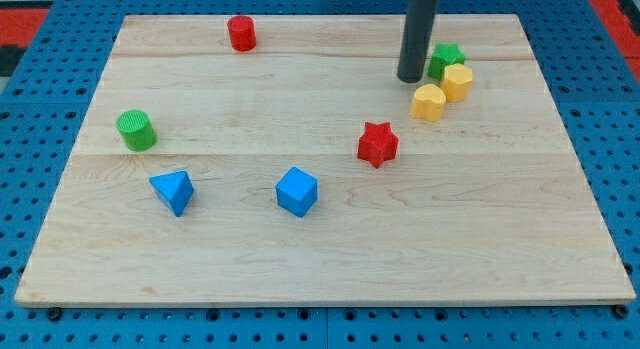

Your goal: Place yellow blocks along with green star in a diagonal line

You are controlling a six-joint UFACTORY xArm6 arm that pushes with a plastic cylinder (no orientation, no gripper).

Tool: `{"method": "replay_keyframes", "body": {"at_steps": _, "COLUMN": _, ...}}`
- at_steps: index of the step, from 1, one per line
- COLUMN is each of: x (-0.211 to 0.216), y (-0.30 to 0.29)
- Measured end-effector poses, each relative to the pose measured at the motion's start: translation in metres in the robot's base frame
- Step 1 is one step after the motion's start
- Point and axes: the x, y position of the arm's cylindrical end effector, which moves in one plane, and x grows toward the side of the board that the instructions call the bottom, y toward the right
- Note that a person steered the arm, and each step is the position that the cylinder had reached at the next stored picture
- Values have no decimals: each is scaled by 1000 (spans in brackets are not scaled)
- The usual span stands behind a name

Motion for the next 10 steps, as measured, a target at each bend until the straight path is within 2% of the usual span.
{"method": "replay_keyframes", "body": {"at_steps": 2, "x": -6, "y": 14}}
{"method": "replay_keyframes", "body": {"at_steps": 3, "x": -38, "y": 41}}
{"method": "replay_keyframes", "body": {"at_steps": 4, "x": -38, "y": 51}}
{"method": "replay_keyframes", "body": {"at_steps": 5, "x": -17, "y": 55}}
{"method": "replay_keyframes", "body": {"at_steps": 7, "x": -15, "y": 95}}
{"method": "replay_keyframes", "body": {"at_steps": 10, "x": -52, "y": 97}}
